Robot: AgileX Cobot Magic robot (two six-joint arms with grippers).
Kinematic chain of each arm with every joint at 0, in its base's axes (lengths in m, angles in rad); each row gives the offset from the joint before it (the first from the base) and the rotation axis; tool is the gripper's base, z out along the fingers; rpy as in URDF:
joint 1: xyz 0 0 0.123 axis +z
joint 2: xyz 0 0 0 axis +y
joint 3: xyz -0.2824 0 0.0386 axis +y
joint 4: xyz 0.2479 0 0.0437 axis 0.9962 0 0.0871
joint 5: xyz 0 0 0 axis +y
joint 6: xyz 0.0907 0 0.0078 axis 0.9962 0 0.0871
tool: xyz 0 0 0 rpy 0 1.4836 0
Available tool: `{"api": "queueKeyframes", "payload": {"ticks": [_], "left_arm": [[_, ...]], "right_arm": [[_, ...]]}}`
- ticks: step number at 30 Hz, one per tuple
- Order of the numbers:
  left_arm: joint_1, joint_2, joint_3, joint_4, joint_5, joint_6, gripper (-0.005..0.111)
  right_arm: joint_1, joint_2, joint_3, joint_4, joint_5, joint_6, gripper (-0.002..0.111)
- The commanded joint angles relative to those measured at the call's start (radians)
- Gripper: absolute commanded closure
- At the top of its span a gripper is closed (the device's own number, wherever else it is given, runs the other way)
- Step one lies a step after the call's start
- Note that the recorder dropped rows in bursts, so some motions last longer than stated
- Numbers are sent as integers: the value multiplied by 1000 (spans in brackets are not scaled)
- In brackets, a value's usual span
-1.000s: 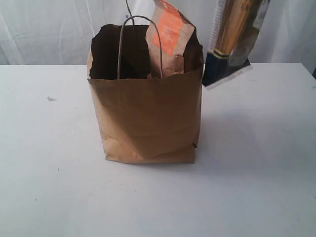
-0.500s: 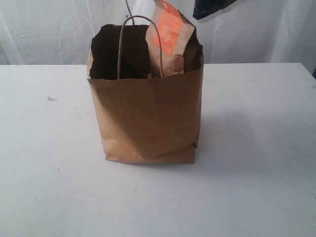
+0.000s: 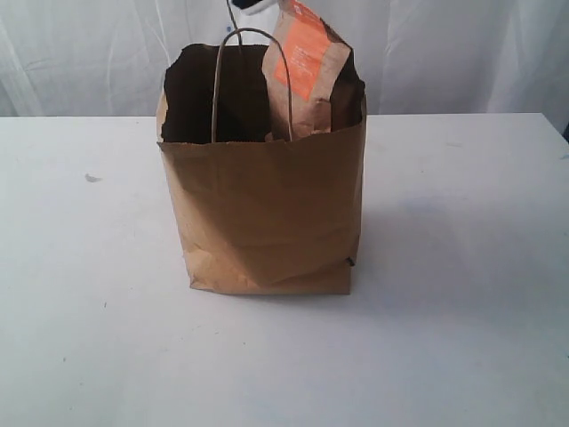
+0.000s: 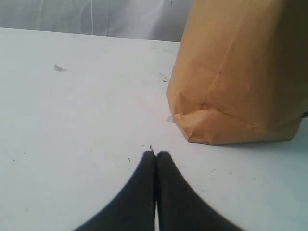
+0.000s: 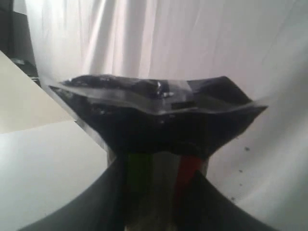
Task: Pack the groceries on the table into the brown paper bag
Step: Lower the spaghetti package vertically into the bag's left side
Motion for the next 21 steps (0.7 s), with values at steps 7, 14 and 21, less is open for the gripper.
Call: {"api": "queueKeyframes", "payload": {"ticks": [7,14,21], "left_arm": [[1,-5,3,-11,-3,-2,107],[1,-5,3,-11,-3,-2,107],[1,-5,3,-11,-3,-2,107]], "right_arm": [[63,130,-119,17,-151,-17,108],[63,214,-136,11,-173,-17,108],[63,279,-136,-43,-137,11,108]]}}
